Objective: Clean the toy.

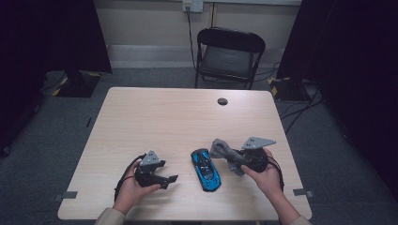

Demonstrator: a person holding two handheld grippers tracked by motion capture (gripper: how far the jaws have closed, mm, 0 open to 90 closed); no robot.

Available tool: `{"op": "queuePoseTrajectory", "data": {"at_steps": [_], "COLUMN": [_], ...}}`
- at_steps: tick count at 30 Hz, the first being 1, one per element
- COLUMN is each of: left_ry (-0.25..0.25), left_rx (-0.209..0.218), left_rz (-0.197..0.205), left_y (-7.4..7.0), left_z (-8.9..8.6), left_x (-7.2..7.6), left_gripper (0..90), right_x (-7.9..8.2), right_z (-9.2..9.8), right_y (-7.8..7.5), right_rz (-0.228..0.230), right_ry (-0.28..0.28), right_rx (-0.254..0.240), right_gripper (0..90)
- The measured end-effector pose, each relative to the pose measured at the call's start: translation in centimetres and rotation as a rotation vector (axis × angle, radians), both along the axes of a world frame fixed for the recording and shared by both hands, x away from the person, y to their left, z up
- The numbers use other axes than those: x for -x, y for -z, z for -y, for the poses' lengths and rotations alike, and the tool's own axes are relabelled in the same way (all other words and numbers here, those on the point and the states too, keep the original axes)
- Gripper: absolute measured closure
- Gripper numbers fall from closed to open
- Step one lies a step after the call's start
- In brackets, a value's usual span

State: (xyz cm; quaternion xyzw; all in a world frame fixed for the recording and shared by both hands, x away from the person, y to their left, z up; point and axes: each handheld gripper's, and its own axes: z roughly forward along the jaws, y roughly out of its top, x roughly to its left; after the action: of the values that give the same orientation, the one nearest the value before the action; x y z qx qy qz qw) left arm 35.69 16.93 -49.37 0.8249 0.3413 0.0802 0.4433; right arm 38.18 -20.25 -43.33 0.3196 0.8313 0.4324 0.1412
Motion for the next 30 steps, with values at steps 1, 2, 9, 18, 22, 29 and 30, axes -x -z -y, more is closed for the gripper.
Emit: {"op": "queuePoseTrajectory", "data": {"at_steps": [1, 2, 9, 18, 22, 29, 30], "left_ry": [-0.001, -0.001, 0.0, 0.004, 0.003, 0.007, 0.007], "left_rx": [-0.002, -0.005, -0.007, -0.011, -0.01, -0.011, -0.011], "left_rz": [0.001, 0.003, 0.0, -0.005, -0.006, -0.005, -0.005], "left_y": [0.0, 0.0, 0.1, 0.2, 0.2, 0.2, 0.2], "left_z": [0.0, 0.0, -0.1, 0.0, 0.0, 0.0, 0.0], "left_x": [0.0, 0.0, 0.0, 0.0, 0.0, 0.0, 0.0], "left_gripper": [17.2, 17.1, 16.9, 17.0, 16.9, 17.0, 17.0], "right_x": [0.0, 0.0, -0.1, -0.4, -0.5, -0.8, -0.8], "right_z": [0.2, 0.4, 2.0, 3.4, 3.7, 4.0, 4.0], "right_y": [0.1, 0.1, 0.4, 1.1, 1.4, 1.9, 1.9], "right_rz": [-0.003, -0.003, 0.006, -0.005, -0.01, -0.011, -0.01], "right_ry": [0.003, 0.004, 0.033, 0.07, 0.079, 0.093, 0.097], "right_rx": [0.0, 0.004, 0.02, 0.024, 0.021, 0.027, 0.029], "right_gripper": [69.2, 69.2, 69.0, 68.8, 68.8, 68.4, 68.2]}}
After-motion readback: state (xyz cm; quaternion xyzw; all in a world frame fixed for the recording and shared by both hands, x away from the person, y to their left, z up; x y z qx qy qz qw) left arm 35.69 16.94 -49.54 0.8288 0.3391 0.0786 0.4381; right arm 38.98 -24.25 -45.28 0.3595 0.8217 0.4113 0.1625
